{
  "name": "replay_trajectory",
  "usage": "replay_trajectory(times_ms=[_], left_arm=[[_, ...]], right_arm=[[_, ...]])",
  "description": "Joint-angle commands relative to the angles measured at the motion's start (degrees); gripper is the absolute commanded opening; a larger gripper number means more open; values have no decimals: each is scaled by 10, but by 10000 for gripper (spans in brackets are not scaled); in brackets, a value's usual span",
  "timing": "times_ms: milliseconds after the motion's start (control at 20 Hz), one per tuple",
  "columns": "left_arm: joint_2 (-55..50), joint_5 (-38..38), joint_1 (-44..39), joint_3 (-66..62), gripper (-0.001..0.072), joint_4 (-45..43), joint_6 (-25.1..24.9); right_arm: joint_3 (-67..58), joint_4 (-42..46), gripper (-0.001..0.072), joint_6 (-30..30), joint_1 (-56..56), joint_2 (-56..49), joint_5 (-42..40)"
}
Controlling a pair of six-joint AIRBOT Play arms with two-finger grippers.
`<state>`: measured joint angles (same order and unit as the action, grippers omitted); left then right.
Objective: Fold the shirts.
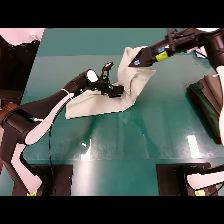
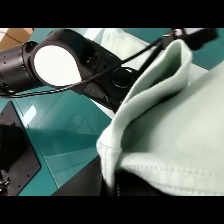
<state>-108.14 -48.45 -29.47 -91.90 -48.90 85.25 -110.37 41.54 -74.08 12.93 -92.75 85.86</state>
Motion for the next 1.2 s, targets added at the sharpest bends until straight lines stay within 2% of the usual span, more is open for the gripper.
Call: replay_trajectory(times_ms=[0, 250, 500, 750, 900, 1050, 1100, 1150], left_arm=[[-1, -33, 5, -4, 24, -32, 3], [48, -147, 69, -21, 24, -122, 3], [183, -203, 165, -23, 25, -219, 3], [295, -254, 241, -23, 25, -250, 2], [332, -291, 260, -23, 25, -259, -2], [343, -321, 262, -24, 25, -263, -2], [342, -326, 262, -24, 26, -263, -1], [342, -331, 262, -24, 25, -262, -1]], right_arm=[[-21, 6, 13, -7, 33, -18, -15], [-21, 4, 13, -7, 44, -18, -39], [-21, 4, 13, -7, 67, -19, -67], [-21, 5, 15, -6, 120, -43, -110], [-21, 5, 17, -4, 157, -77, -139], [-21, 4, 18, 19, 201, -118, -209], [-21, 0, 32, 31, 220, -134, -235], [-21, -16, 227, 53, 240, -149, -254]])
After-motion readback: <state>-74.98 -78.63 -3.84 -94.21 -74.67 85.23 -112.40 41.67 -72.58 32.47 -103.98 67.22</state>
